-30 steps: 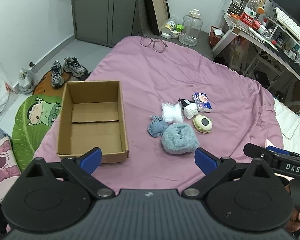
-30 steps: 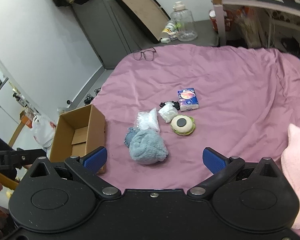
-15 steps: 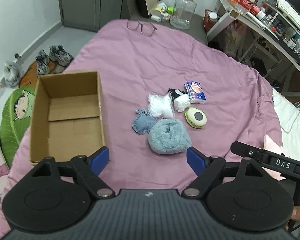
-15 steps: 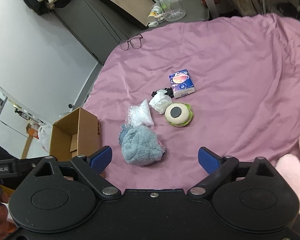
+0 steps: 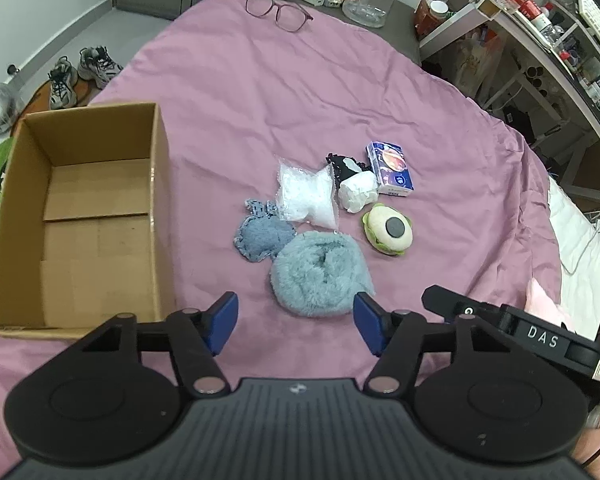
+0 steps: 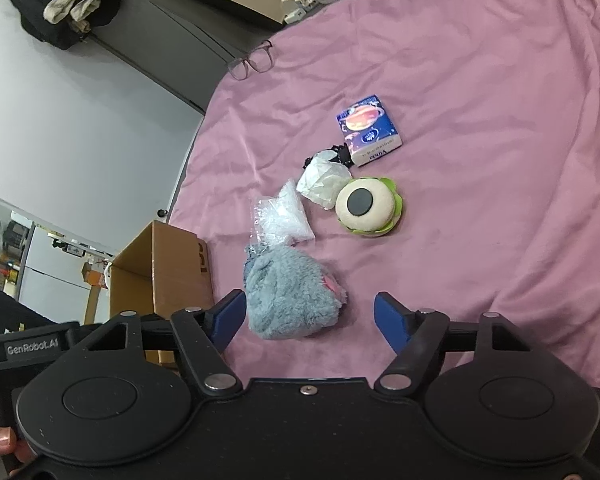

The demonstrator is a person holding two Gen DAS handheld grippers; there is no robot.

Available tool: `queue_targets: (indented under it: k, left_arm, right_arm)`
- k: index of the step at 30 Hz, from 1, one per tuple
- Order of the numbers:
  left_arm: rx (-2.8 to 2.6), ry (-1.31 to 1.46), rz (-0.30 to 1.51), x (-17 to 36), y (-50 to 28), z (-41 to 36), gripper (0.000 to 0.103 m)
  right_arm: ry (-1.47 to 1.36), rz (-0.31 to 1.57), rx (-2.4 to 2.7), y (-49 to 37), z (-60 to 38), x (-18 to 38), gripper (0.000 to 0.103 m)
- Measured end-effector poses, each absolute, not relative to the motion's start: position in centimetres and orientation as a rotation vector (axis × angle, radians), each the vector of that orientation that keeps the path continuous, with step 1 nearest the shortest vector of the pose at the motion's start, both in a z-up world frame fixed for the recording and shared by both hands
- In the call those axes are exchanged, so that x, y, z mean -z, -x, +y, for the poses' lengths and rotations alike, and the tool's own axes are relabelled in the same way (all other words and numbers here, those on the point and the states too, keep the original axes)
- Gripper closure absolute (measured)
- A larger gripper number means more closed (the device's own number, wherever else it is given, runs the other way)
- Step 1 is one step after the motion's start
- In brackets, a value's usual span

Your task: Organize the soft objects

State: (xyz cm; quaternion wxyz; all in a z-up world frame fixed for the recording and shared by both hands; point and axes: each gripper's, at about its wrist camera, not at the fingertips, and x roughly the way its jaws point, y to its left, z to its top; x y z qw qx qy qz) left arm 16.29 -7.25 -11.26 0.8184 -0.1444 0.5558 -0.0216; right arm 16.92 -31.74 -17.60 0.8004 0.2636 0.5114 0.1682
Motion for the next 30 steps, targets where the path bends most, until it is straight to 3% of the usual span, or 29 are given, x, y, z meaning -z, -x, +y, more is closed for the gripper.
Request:
queue_targets:
  k: [13,18,30]
  left_arm:
    - [0.041,0.368,1.256,15.4,-20.8,-7.6,0.060]
    - [0.027,0.396,1.291,17.2,-22.0,-7.2,0.071]
    - [0.038,0.466,1.356,20.7,-23.4,-6.9,0.072]
  right_arm:
    - [-0.612,1.197,-0.381,-19.7,-30.6,21.2,0.046]
    - [-0.638,1.226,-0.398,-20.4,-29.8,22.3,0.048]
    - [-0.668,1.274,-0.406,-21.2,-28.6,24.1,0.048]
